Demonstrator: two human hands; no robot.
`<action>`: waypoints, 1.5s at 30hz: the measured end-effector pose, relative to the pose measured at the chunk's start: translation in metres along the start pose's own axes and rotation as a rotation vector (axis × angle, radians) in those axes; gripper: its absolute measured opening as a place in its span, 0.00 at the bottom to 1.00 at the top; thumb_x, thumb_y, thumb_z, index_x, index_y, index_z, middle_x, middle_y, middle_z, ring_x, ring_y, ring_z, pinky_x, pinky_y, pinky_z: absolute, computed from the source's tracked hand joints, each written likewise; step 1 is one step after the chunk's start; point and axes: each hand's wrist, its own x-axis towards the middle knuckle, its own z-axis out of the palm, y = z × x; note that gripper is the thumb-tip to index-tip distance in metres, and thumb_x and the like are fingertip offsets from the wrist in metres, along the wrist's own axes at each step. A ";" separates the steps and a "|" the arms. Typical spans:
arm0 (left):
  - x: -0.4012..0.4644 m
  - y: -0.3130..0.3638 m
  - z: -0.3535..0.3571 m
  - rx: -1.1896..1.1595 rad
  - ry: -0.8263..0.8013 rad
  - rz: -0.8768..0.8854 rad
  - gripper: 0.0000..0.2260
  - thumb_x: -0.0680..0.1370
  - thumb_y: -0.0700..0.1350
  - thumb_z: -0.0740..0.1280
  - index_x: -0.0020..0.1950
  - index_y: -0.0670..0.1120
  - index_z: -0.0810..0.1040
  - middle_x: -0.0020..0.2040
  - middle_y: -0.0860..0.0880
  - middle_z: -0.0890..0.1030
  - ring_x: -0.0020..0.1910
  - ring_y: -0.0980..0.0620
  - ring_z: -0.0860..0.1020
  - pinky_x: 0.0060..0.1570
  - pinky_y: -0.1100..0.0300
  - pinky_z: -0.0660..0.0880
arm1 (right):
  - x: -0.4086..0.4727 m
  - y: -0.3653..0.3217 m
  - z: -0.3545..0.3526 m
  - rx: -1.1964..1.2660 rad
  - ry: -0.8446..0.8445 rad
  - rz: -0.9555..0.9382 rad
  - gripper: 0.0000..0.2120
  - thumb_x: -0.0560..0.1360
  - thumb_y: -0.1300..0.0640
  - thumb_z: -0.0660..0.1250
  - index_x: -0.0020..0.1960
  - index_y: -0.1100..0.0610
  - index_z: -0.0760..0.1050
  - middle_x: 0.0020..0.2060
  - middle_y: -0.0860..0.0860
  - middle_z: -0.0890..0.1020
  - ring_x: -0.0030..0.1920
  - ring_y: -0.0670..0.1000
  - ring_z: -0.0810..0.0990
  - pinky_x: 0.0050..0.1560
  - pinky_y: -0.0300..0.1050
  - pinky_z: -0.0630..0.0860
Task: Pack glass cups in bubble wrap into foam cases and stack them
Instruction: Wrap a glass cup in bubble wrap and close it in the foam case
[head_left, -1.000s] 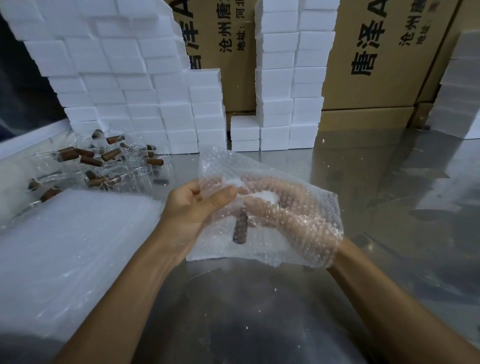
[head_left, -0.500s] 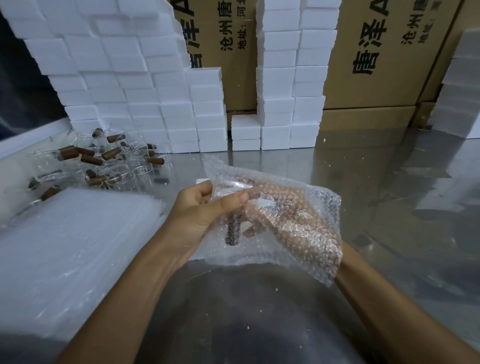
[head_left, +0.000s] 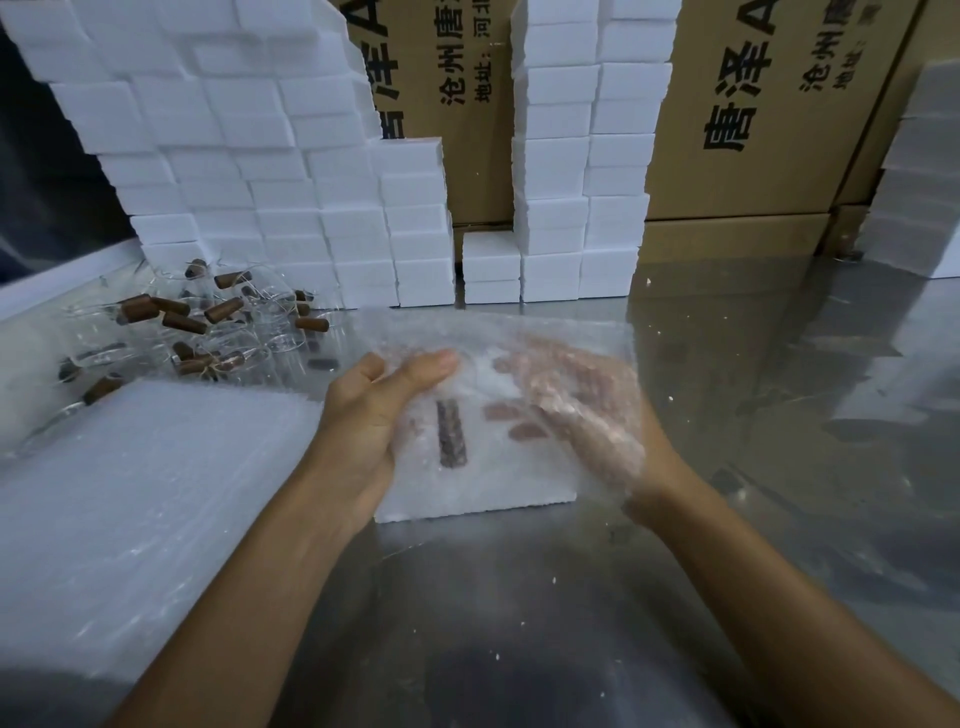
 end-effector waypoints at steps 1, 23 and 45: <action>0.003 0.001 -0.004 -0.051 0.025 -0.014 0.34 0.61 0.47 0.81 0.64 0.38 0.75 0.60 0.44 0.80 0.63 0.42 0.77 0.63 0.49 0.74 | 0.004 -0.003 -0.002 -0.002 0.091 -0.058 0.07 0.74 0.55 0.71 0.51 0.54 0.82 0.53 0.52 0.85 0.46 0.52 0.86 0.44 0.48 0.83; -0.007 -0.014 0.021 -0.070 0.039 -0.042 0.24 0.62 0.50 0.77 0.56 0.47 0.81 0.47 0.49 0.84 0.41 0.52 0.81 0.41 0.59 0.77 | 0.011 0.008 0.004 0.237 0.354 0.132 0.08 0.75 0.60 0.72 0.51 0.65 0.82 0.44 0.58 0.86 0.43 0.55 0.83 0.44 0.50 0.78; -0.009 -0.015 0.018 -0.037 -0.129 -0.148 0.17 0.69 0.55 0.74 0.54 0.49 0.84 0.54 0.45 0.85 0.52 0.44 0.84 0.43 0.46 0.81 | 0.007 0.015 0.002 -0.115 0.498 -0.302 0.14 0.77 0.58 0.70 0.47 0.47 0.65 0.33 0.56 0.82 0.35 0.56 0.81 0.36 0.53 0.75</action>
